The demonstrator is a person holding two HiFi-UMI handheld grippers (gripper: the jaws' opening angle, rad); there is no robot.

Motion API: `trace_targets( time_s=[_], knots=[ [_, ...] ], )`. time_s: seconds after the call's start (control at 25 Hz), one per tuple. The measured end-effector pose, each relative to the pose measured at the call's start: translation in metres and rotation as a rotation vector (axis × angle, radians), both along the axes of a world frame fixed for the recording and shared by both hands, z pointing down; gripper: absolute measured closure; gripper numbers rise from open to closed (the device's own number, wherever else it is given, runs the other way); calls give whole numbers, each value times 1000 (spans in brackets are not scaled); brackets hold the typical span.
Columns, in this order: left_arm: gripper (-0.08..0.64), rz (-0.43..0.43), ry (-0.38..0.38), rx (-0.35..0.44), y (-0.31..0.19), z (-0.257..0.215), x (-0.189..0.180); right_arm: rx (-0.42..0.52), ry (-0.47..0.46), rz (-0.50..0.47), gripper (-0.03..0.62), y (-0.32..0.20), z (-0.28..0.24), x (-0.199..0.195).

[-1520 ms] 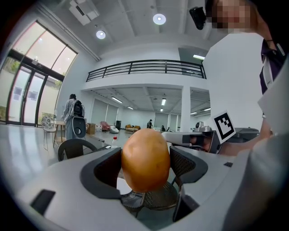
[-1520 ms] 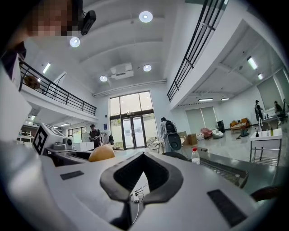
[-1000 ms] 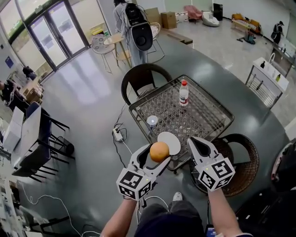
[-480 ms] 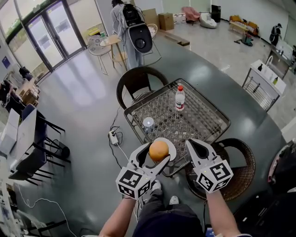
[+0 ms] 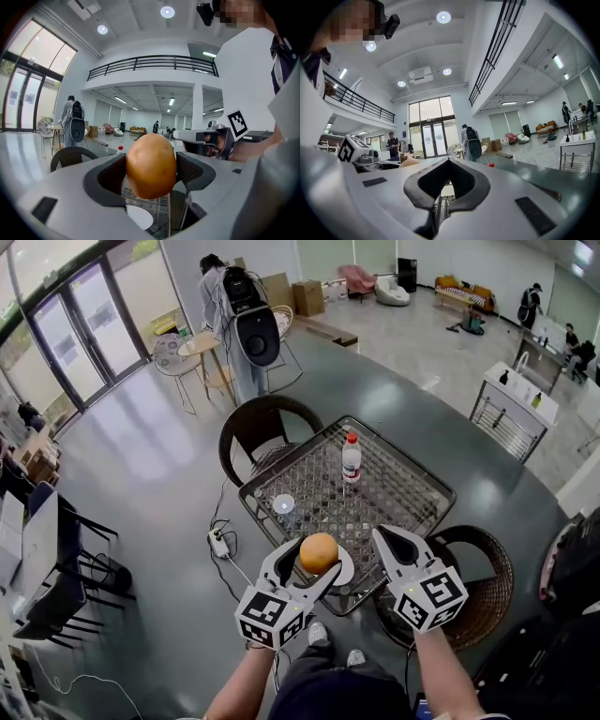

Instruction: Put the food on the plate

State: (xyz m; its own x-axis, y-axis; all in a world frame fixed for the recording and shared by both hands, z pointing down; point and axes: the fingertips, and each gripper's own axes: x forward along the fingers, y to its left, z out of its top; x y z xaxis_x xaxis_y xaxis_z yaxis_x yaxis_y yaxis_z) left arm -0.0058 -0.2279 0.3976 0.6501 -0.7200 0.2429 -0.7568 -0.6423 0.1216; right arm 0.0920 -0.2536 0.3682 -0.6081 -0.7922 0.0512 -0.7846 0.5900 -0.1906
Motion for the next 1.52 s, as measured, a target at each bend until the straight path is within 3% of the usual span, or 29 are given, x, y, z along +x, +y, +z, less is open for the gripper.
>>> trace_targets(
  time_s=[0.2,0.4,1.2,1.52],
  knots=[
    [216,22,-8,-14,-3,9,0,-10,-1,20,588,0,5,1],
    [216,34,-62,-43,-11,31,0,-39,5,42,588,-2,20,4],
    [216,185,-282,-314,-43,208,1,-269,76,133,588,-13,120,-5],
    [216,238,-343,-384,-55,257,4,-340,84,175,588,-23,153,-15]
  ],
)
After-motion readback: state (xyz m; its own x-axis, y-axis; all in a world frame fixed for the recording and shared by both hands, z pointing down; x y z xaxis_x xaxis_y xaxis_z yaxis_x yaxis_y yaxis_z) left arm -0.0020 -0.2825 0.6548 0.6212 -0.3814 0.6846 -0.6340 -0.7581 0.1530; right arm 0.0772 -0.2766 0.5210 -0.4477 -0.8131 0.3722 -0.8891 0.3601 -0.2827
